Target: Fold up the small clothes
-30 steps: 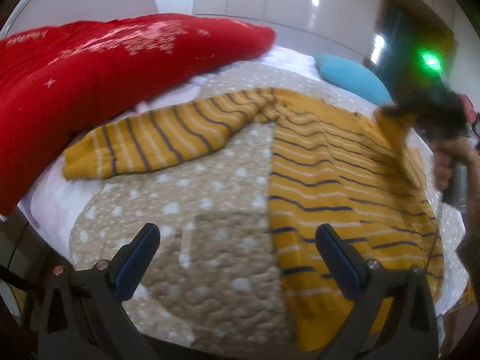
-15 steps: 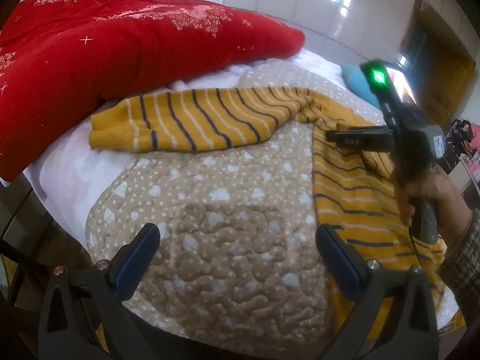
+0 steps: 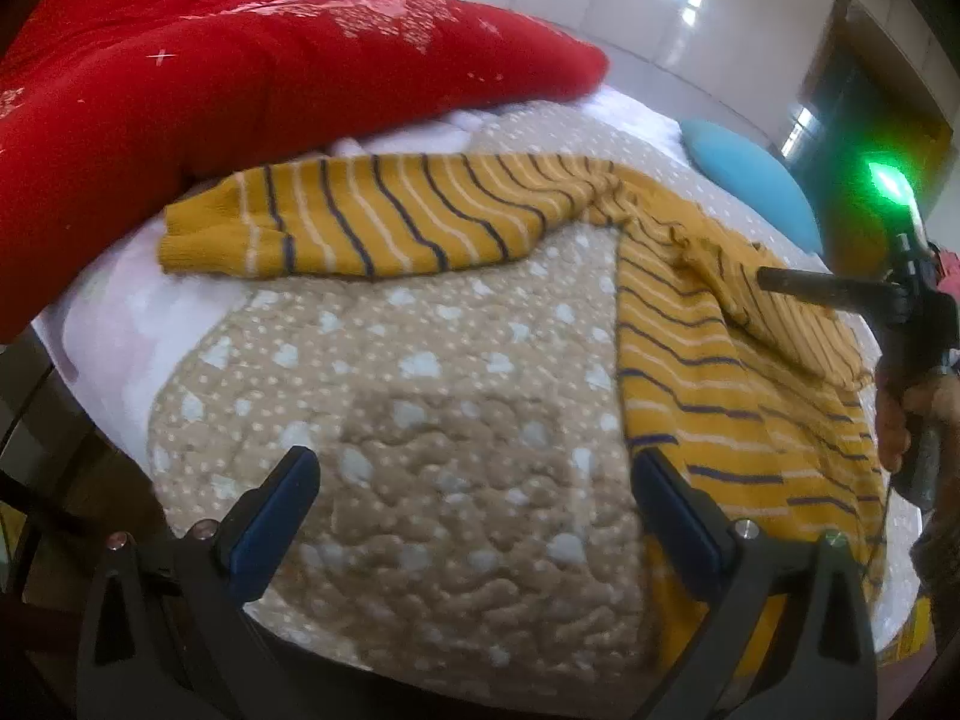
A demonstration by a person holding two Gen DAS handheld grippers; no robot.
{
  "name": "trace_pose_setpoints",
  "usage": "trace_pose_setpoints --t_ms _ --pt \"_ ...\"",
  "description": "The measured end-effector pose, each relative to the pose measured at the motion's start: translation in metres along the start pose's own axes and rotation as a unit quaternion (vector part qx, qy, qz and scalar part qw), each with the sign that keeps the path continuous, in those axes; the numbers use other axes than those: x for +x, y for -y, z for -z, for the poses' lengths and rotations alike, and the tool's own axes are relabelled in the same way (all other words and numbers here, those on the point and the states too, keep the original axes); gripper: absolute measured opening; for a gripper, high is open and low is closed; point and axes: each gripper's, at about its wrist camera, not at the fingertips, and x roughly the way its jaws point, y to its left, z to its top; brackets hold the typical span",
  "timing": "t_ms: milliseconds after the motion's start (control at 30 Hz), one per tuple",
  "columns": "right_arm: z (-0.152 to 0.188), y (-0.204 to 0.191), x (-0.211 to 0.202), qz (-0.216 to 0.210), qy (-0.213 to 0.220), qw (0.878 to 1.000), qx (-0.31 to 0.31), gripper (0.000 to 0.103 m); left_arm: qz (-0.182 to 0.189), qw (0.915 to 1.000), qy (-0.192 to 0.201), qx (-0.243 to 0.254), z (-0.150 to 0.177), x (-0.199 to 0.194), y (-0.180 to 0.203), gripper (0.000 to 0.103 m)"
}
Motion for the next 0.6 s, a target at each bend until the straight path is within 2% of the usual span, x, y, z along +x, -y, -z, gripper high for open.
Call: trace_pose_setpoints --t_ms 167,300,333,367,400,600 --pt "-0.005 -0.009 0.026 -0.031 -0.004 0.999 0.015 0.055 -0.001 1.0000 0.000 0.007 0.002 -0.003 0.004 0.103" --pt "-0.015 -0.022 0.044 -0.026 -0.008 0.999 0.017 0.052 -0.004 1.0000 0.000 -0.009 0.002 -0.001 -0.006 0.103" --pt "-0.017 -0.025 0.050 -0.018 -0.014 1.000 0.014 0.031 -0.003 0.9999 -0.001 -0.012 0.002 0.000 -0.008 0.103" --pt "-0.018 -0.028 0.057 -0.018 -0.029 0.999 0.010 0.016 -0.002 0.9999 -0.003 -0.017 0.003 0.001 -0.010 0.103" --pt "-0.019 -0.031 0.062 -0.017 -0.041 0.999 0.009 0.011 -0.002 0.9998 -0.003 -0.019 0.003 0.002 -0.012 0.103" --pt "-0.033 -0.032 0.055 -0.022 -0.036 0.999 0.026 0.006 -0.004 0.9992 -0.001 -0.039 0.003 0.003 -0.026 0.103"
